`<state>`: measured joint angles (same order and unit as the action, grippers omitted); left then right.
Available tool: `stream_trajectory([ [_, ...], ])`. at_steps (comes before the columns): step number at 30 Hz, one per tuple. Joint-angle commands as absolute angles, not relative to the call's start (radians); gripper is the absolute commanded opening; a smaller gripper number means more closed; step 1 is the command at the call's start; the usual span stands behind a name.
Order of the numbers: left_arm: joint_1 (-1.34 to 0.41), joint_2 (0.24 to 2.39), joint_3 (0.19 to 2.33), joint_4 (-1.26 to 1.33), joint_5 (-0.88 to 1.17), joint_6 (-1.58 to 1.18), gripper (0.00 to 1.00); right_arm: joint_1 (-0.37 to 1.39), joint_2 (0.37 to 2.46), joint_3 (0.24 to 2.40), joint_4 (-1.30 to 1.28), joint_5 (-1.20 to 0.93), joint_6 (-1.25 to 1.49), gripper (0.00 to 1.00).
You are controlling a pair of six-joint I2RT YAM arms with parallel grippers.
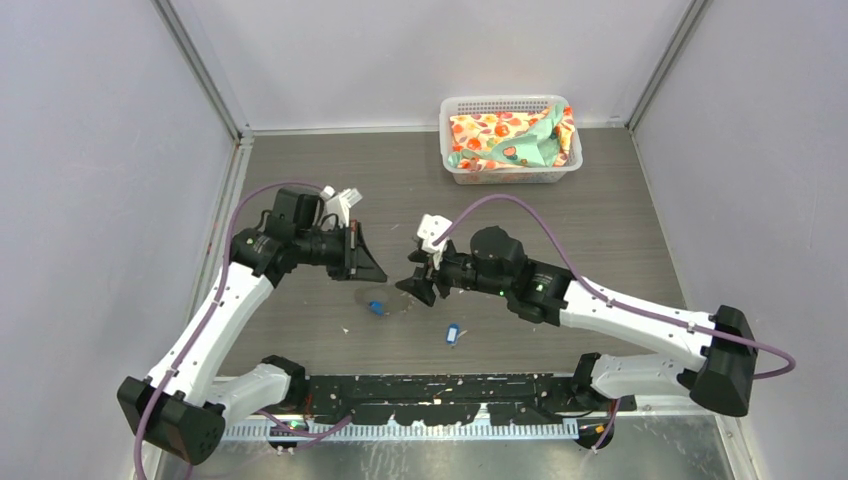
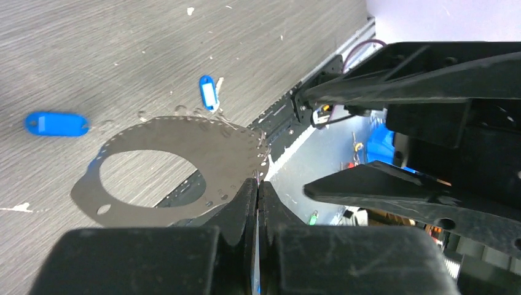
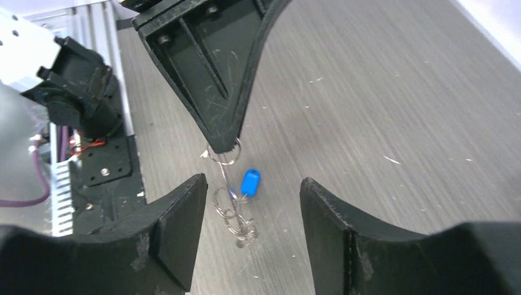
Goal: Put the keys on the keyring
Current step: Adjust the keyring.
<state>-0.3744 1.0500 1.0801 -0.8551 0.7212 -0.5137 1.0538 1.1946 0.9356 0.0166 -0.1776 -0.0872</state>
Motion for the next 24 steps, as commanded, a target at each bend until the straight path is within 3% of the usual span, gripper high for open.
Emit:
stream_trajectory([
  [1, -0.357, 1.039, 1.082, -0.868, 0.677, -0.557, 0.0, 1.073, 1.114, 0.884, 0.118, -0.068, -0.115, 0.64],
  [9, -0.327, 1.032, 1.038, -0.807, 0.551, -0.743, 0.0, 1.22, 1.146, 0.814, 0.276, 0.227, -0.257, 0.66],
  [24, -0.304, 1.004, 1.005, -0.818, 0.515, -0.917, 0.0, 1.286, 1.343, 0.849, 0.475, 0.286, -0.365, 0.62],
])
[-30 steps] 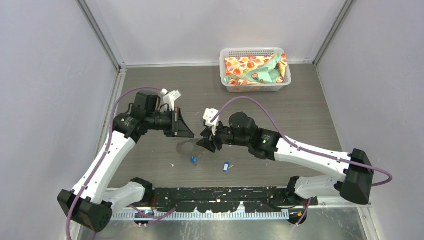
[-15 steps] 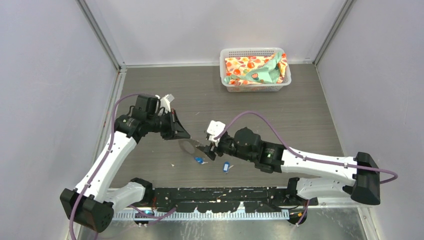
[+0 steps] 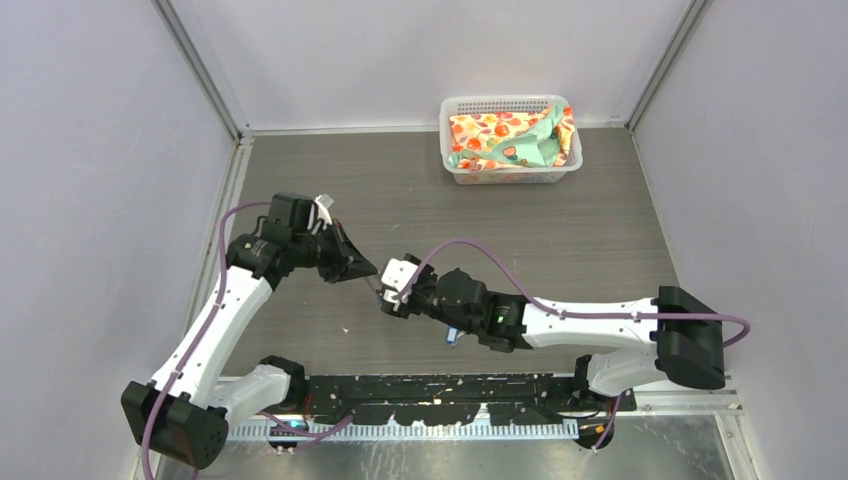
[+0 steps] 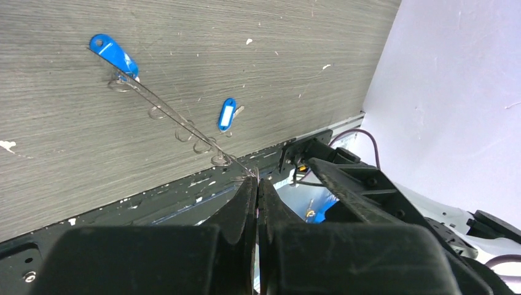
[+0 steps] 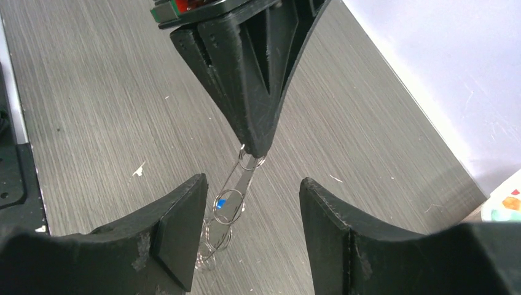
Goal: Put the keys on the keyring
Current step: Adjust the keyring.
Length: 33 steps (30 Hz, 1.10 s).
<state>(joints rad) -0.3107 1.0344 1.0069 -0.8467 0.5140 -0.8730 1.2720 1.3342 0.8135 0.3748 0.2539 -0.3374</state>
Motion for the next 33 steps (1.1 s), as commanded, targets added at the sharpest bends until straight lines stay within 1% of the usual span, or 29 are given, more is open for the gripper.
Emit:
stream_trajectory([
  [1, -0.304, 1.003, 1.001, -0.819, 0.511, -0.919, 0.0, 1.29, 1.347, 0.847, 0.484, 0.291, -0.366, 0.61],
  [8, -0.304, 1.001, 0.998, -0.823, 0.497, -0.931, 0.0, 1.319, 1.393, 0.857, 0.545, 0.349, -0.396, 0.58],
  [17, -0.302, 0.996, 1.009, -0.846, 0.483, -0.931, 0.0, 1.33, 1.448, 0.878, 0.561, 0.391, -0.426, 0.53],
  [26, -0.303, 0.996, 1.011, -0.86, 0.483, -0.933, 0.0, 1.343, 1.489, 0.896, 0.597, 0.452, -0.481, 0.45],
  [33, -0.304, 0.994, 1.02, -0.864, 0.482, -0.94, 0.0, 1.345, 1.504, 0.9, 0.573, 0.461, -0.49, 0.42],
])
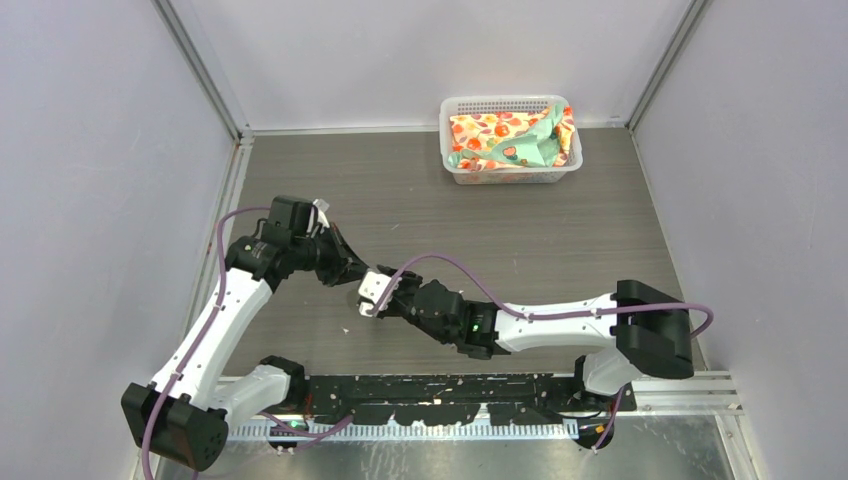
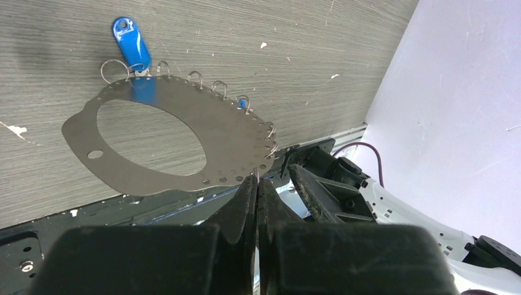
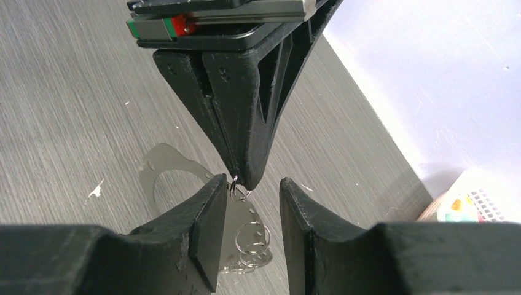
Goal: Put the keys on the keyring
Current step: Adjust the keyring.
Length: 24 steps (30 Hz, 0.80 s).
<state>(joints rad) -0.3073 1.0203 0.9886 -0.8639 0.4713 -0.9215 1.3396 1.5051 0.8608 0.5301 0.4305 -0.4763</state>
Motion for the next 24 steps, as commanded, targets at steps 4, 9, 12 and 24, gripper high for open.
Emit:
stream_trajectory([
  [4, -0.304, 0.994, 1.016, -0.867, 0.484, -0.941, 0.0, 1.346, 1.502, 0.902, 0.553, 0.466, -0.489, 0.41],
  [9, -0.304, 0.996, 1.011, -0.858, 0.488, -0.956, 0.0, 1.348, 1.514, 0.927, 0.522, 0.46, -0.499, 0.3],
  [12, -0.304, 0.996, 1.008, -0.851, 0.495, -0.962, 0.0, 1.353, 1.54, 0.94, 0.509, 0.478, -0.51, 0.26],
  [24, -0.308, 0.992, 1.001, -0.852, 0.495, -0.968, 0.0, 1.351, 1.498, 0.895, 0.517, 0.526, -0.49, 0.01],
])
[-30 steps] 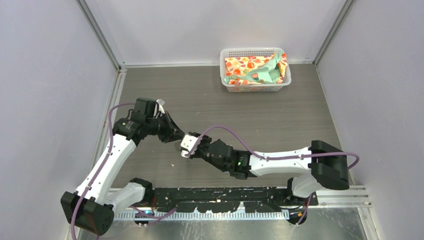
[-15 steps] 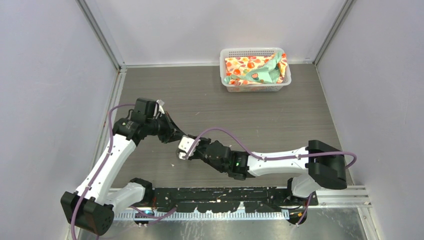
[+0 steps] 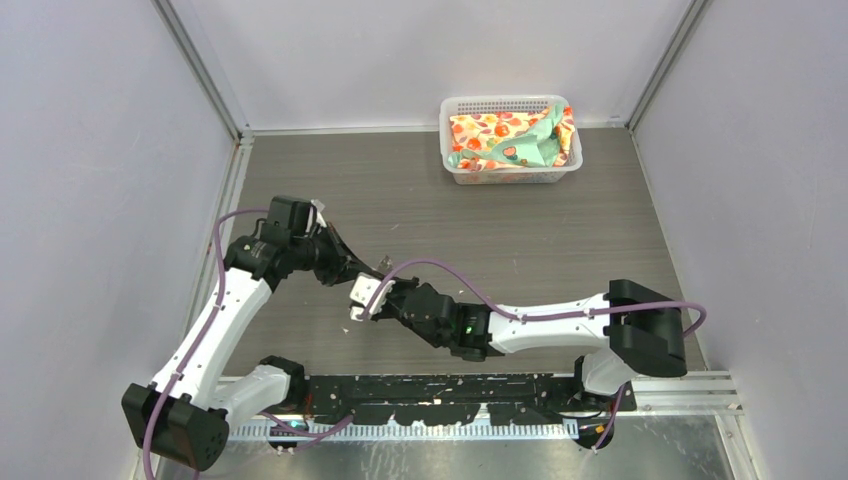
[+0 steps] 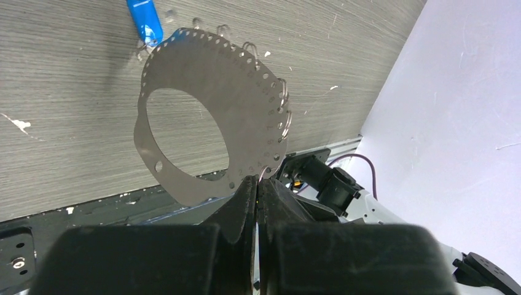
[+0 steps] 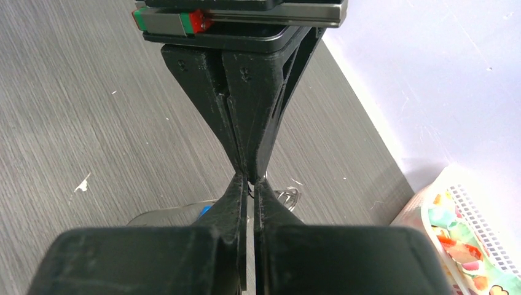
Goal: Put the keys on the keyring
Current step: Adjust the keyring.
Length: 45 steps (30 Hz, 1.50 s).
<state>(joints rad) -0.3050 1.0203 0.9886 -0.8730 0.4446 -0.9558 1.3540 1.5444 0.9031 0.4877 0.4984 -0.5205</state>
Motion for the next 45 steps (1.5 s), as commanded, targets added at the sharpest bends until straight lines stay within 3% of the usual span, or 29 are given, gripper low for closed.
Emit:
stream_trajectory([
  [1, -0.308, 0.991, 0.998, -0.846, 0.5, -0.969, 0.0, 1.351, 1.491, 0.89, 0.515, 0.519, -0.482, 0.01],
  [4, -0.308, 0.99, 0.994, -0.841, 0.504, -0.969, 0.08, 1.351, 1.47, 0.879, 0.503, 0.492, -0.462, 0.01],
  [9, -0.31, 0.985, 0.993, -0.813, 0.537, -0.963, 0.53, 1.351, 1.441, 0.866, 0.488, 0.464, -0.448, 0.01],
  [15, -0.31, 0.988, 1.028, -0.778, 0.642, -0.795, 0.65, 1.347, 1.395, 0.849, 0.45, 0.42, -0.41, 0.01],
  [19, -0.31, 0.988, 1.084, -0.77, 0.752, -0.363, 0.63, 1.345, 1.357, 0.848, 0.408, 0.377, -0.378, 0.01],
  [25, -0.316, 0.947, 1.122, -0.862, 0.894, 0.292, 0.38, 1.342, 1.302, 0.885, 0.313, 0.309, -0.333, 0.01],
  [34, -0.346, 0.896, 1.136, -1.027, 1.012, 0.832, 0.39, 1.341, 1.24, 0.983, 0.123, 0.199, -0.297, 0.01],
  [40, -0.367, 0.891, 1.12, -1.035, 1.018, 0.885, 0.42, 1.342, 1.235, 1.069, 0.009, 0.137, -0.283, 0.01],
  [45, -0.37, 0.865, 1.104, -1.005, 1.006, 0.868, 0.33, 1.342, 1.235, 1.108, -0.067, 0.128, -0.284, 0.01],
])
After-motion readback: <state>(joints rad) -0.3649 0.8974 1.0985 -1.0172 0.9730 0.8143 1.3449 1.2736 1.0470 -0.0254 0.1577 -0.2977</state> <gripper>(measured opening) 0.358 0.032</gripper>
